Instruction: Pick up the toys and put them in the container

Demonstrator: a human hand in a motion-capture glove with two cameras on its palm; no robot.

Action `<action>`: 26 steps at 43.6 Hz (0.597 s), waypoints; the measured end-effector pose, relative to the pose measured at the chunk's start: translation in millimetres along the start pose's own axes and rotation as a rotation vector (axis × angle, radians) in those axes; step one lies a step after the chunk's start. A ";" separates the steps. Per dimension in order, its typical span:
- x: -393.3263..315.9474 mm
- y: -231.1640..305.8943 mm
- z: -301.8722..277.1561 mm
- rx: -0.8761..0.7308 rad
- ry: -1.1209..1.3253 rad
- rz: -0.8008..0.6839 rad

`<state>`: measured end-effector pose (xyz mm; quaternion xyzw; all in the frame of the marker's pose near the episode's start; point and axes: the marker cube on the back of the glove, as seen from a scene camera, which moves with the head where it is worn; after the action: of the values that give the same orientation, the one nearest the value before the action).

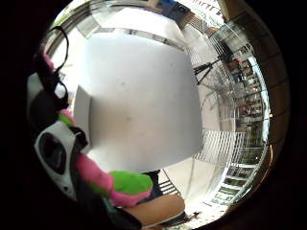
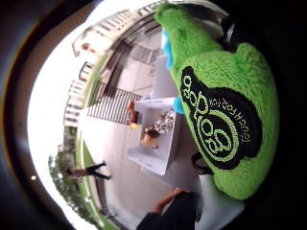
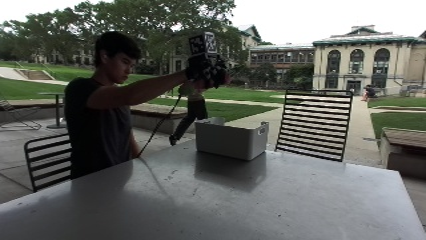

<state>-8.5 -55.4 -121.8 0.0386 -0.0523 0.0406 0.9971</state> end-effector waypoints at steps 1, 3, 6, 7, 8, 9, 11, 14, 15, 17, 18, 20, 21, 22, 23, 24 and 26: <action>-6.9 -0.1 0.8 -0.004 -0.006 -0.005; -28.1 -0.1 3.7 -0.017 -0.031 -0.007; -61.2 -0.3 8.7 -0.036 -0.073 -0.008; -65.5 -0.8 10.4 -0.039 -0.079 -0.014; -67.2 -2.2 13.1 -0.042 -0.084 -0.028; -67.6 -4.7 18.0 -0.044 -0.087 -0.054; -68.5 -12.6 34.1 -0.053 -0.091 -0.130; -80.3 -17.0 55.5 -0.074 -0.093 -0.212; -87.5 -15.3 60.2 -0.083 -0.097 -0.228; -100.3 -11.6 67.8 -0.095 -0.092 -0.250; -104.5 -10.4 70.7 -0.096 -0.085 -0.256; -110.9 -8.8 74.7 -0.095 -0.075 -0.268; -114.5 -8.3 76.5 -0.094 -0.074 -0.268; -118.6 -8.2 78.5 -0.095 -0.075 -0.261; -123.0 -8.3 80.4 -0.098 -0.080 -0.245; -127.3 -8.5 82.3 -0.103 -0.089 -0.225; -134.0 -8.8 86.0 -0.110 -0.106 -0.190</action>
<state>-149.3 -81.5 -51.6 -0.0092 -0.1031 -0.0593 0.9929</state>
